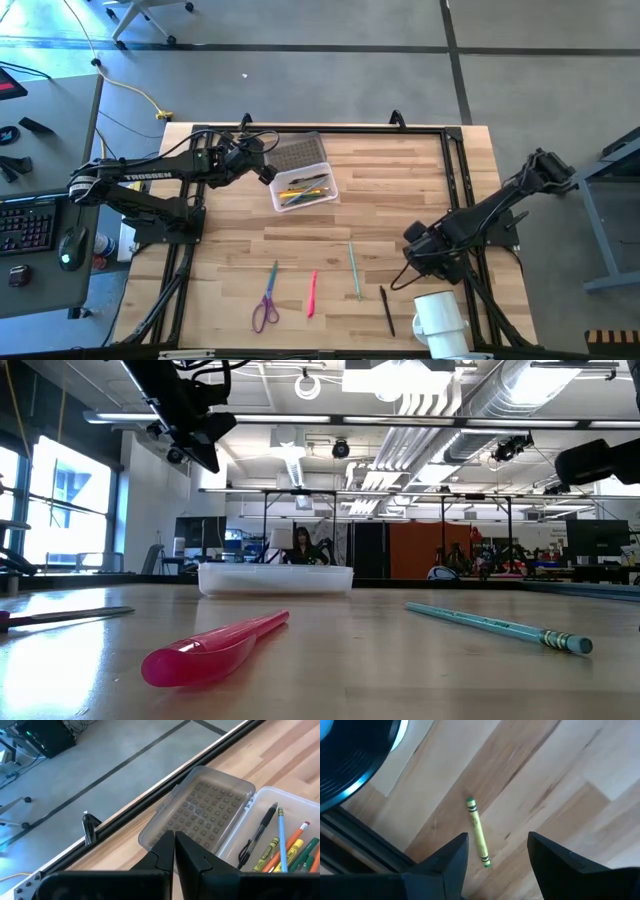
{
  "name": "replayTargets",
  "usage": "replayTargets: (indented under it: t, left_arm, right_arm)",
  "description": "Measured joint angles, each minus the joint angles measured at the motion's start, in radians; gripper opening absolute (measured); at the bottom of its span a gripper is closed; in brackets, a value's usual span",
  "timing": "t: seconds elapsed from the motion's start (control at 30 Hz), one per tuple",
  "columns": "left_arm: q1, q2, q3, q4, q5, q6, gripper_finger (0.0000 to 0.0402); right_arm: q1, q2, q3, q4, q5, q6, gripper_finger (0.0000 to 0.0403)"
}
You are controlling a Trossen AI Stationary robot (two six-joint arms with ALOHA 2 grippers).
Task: Pick & place school supplies into a supply box
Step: Put the light green crayon into the transparent supply box
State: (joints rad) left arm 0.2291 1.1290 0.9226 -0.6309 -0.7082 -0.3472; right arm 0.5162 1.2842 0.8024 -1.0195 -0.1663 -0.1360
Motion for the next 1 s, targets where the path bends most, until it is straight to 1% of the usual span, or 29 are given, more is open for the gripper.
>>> replayTargets:
  t: [0.4,0.6,0.7,0.77,0.9,1.0]
  left_arm:
    - [0.0,0.0,0.0,0.0,0.0,0.003,0.005]
    - [0.0,0.0,0.0,0.0,0.0,0.003,0.005]
    - [0.0,0.0,0.0,0.0,0.0,0.003,0.005]
    - [0.0,0.0,0.0,0.0,0.0,0.003,0.005]
    - [0.0,0.0,0.0,0.0,0.0,0.003,0.005]
    - [0.0,0.0,0.0,-0.001,0.0,0.003,0.005]
  right_arm:
    - [0.027,0.209,0.0,0.0,-0.004,-0.003,0.0188]
    - [0.062,0.233,0.0,0.005,-0.01,0.001,0.0188]
    - [0.078,0.233,-0.016,0.08,-0.014,0.034,0.0188]
    - [0.084,0.236,-0.031,0.126,-0.003,0.053,0.0188]
    - [0.087,0.265,-0.031,0.123,0.026,0.066,0.0188]
    - [0.087,0.305,-0.027,0.124,-0.007,0.05,0.0188]
